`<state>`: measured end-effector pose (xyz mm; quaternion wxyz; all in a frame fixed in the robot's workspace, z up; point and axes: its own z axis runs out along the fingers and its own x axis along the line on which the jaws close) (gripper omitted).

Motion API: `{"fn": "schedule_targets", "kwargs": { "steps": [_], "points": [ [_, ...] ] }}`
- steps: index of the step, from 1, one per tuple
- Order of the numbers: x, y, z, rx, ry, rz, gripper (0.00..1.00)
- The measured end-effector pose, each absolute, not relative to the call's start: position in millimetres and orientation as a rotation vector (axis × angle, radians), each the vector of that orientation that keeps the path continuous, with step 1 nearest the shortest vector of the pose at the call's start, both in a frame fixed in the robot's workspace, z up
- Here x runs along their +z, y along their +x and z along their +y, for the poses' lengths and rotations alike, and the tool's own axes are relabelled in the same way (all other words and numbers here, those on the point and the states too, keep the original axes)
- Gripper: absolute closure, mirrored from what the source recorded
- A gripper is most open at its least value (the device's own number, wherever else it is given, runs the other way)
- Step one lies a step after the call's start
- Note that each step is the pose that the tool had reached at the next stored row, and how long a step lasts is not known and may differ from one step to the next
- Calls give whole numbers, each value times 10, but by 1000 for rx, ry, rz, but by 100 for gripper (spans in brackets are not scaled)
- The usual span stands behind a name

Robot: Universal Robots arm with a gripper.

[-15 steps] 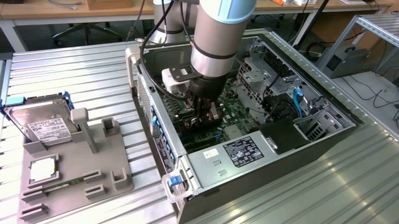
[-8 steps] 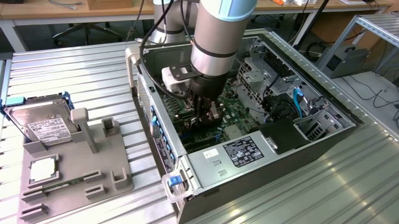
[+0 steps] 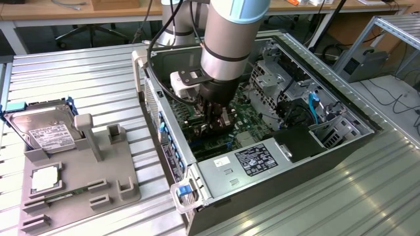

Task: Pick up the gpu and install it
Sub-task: 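Insert the gpu into the slot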

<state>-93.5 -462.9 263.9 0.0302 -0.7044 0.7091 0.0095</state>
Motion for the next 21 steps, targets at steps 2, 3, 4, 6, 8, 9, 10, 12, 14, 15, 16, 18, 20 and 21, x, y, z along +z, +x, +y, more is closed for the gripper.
{"fn": "schedule_targets", "kwargs": {
  "steps": [2,3,4,6,8,9,10,12,14,15,16,18,20,21],
  "points": [
    [2630,-935,-4629,29,-2172,2186,73],
    [2626,-935,-4629,29,-2172,2186,73],
    [2626,-936,-4629,29,-2172,2186,73],
    [2625,-937,-4629,29,-2172,2186,73],
    [2622,-939,-4630,30,-2171,2186,73],
    [2622,-941,-4630,30,-2171,2186,73],
    [2622,-944,-4630,30,-2171,2185,73],
    [2619,-951,-4631,31,-2170,2185,73],
    [2620,-957,-4632,32,-2169,2184,73],
    [2620,-959,-4631,32,-2169,2184,73],
    [2620,-960,-4631,32,-2169,2184,73],
    [2620,-960,-4631,33,-2169,2184,73],
    [2620,-960,-4631,33,-2169,2184,73],
    [2620,-960,-4631,33,-2169,2184,73]
  ]
}}
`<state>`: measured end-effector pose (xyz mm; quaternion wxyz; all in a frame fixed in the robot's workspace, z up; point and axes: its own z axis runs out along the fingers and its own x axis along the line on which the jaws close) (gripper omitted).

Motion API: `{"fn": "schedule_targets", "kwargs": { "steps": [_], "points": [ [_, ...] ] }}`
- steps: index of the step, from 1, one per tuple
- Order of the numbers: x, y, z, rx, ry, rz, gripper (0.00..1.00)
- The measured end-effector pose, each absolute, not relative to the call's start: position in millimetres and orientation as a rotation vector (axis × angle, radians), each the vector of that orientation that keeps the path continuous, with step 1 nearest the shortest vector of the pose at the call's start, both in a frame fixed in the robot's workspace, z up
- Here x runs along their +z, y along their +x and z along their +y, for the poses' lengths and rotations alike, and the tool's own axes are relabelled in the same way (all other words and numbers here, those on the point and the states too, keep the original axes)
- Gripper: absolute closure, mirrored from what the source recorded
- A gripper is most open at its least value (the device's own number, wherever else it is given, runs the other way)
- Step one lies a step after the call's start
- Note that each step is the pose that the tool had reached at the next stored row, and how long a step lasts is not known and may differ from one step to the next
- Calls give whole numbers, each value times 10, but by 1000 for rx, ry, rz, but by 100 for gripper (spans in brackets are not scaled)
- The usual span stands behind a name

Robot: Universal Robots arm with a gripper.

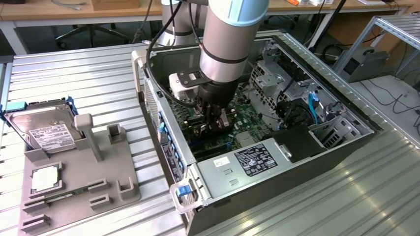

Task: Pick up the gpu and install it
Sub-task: 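Insert the gpu into the slot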

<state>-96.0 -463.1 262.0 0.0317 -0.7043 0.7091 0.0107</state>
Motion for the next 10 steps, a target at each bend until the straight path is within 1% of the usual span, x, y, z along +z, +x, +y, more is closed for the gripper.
{"fn": "schedule_targets", "kwargs": {
  "steps": [8,10],
  "points": [
    [2614,-964,-4630,34,-2167,2184,73],
    [2620,-960,-4631,33,-2169,2184,60]
  ]
}}
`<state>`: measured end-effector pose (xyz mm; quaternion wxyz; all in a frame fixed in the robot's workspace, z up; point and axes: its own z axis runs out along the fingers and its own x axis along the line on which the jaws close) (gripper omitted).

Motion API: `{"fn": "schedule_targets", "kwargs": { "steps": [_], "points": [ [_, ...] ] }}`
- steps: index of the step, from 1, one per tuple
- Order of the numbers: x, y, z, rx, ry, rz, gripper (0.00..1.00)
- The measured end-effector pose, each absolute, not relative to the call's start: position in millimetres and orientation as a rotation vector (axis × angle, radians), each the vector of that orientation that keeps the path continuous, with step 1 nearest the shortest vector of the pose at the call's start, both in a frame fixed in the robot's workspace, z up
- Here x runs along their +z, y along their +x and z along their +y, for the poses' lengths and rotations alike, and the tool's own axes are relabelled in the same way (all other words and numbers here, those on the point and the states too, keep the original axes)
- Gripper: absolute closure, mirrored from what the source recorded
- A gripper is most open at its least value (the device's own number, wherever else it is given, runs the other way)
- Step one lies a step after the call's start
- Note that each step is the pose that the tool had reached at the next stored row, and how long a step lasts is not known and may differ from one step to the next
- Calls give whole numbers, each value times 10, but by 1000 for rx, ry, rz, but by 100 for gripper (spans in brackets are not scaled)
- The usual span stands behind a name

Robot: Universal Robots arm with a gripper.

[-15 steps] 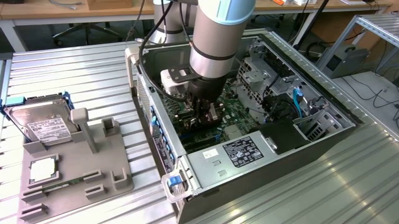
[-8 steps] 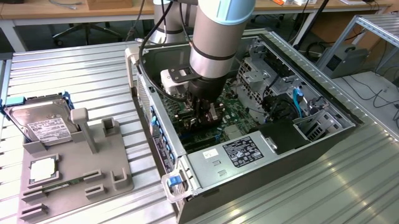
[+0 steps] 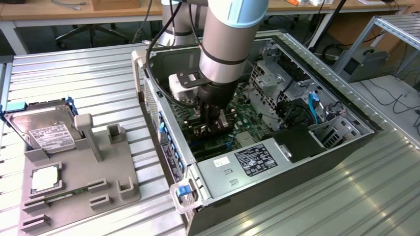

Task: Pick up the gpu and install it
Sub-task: 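Insert the gpu into the slot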

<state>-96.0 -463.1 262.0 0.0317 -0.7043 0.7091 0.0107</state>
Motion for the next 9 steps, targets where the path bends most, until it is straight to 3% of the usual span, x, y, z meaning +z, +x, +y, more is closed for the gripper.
{"fn": "schedule_targets", "kwargs": {
  "steps": [2,4,5,9],
  "points": [
    [2619,-960,-4631,33,-2169,2184,48],
    [2619,-961,-4631,33,-2169,2184,48],
    [2619,-960,-4631,33,-2169,2184,42],
    [2622,-961,-4631,33,-2169,2184,42]
  ]
}}
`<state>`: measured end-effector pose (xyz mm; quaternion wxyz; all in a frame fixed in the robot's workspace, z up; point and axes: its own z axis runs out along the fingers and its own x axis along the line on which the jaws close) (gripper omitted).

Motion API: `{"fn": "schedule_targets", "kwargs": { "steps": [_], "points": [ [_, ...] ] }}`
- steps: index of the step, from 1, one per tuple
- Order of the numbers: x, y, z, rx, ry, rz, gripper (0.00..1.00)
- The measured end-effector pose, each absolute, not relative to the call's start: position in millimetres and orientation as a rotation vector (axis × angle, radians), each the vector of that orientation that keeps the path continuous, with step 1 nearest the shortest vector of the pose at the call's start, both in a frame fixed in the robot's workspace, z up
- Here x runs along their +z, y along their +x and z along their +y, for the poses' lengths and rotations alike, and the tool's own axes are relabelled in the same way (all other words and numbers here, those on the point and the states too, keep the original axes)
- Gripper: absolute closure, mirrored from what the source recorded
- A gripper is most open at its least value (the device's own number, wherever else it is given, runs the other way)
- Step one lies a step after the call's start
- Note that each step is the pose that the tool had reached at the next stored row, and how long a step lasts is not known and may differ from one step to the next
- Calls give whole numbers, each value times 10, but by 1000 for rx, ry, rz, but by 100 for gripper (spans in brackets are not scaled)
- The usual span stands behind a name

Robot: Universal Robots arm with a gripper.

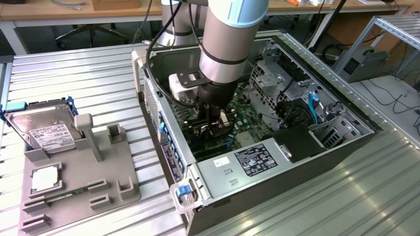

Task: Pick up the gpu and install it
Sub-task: 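Insert the gpu into the slot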

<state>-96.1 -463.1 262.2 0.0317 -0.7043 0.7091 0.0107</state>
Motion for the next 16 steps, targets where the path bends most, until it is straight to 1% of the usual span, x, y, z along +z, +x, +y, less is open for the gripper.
{"fn": "schedule_targets", "kwargs": {
  "steps": [5,16],
  "points": [
    [2714,-960,-4631,33,-2169,2184,42],
    [3104,-960,-4629,33,-2169,2184,42]
  ]
}}
